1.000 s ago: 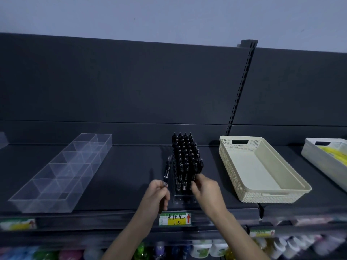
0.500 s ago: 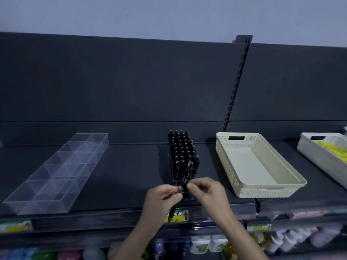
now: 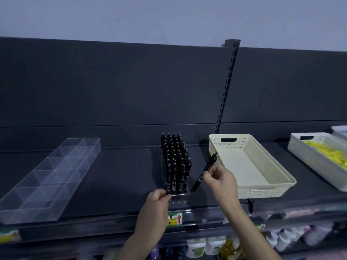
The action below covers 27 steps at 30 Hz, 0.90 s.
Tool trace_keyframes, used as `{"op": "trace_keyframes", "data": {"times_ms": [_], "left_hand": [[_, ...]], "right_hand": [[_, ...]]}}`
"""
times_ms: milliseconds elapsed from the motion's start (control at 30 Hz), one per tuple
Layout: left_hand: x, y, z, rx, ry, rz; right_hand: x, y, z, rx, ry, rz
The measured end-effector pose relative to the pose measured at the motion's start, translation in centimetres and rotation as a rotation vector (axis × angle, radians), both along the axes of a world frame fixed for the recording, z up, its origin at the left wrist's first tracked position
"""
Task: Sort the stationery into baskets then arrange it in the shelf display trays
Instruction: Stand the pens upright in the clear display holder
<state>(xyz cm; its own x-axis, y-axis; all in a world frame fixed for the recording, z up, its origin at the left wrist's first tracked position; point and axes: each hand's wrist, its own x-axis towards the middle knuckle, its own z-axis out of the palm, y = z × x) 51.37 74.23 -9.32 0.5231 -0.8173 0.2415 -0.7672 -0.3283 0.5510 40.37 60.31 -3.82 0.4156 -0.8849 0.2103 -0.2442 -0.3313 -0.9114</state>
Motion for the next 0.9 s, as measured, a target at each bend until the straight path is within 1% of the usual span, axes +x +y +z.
{"op": "trace_keyframes", "data": {"times_ms": [67,133,300,367,600,900], "left_hand": [[0.1,-0.2,-0.6,0.077,-0.062,-0.015],[0.4,-0.5,-1.1,0.131,-0.103,-0.029],[1.0,-0.4,-1.1,0.16,-0.144,-0.049],[1.1,-0.5,-1.1,0.157,-0.137,-0.048],[1.1,-0.5,-1.0,0.156,-0.096,-0.034],[1.4,-0.5,0.2,0.226,-0.063,-0.072]], "right_hand": [[0.6,0.1,0.3,-0.029,0.004,0.028],[1.2,0.3,0.4,-0.073,0.051,0.069],[2.1,0.4,-1.3,-0.188,0.299,0.133],[2.3,0.6,-2.2,-0.206,0.355,0.142],[3.1,1.4,-3.6,-0.194,0.419,0.122],[3.0,2.5,-3.9,-0.201,0.471,0.025]]}}
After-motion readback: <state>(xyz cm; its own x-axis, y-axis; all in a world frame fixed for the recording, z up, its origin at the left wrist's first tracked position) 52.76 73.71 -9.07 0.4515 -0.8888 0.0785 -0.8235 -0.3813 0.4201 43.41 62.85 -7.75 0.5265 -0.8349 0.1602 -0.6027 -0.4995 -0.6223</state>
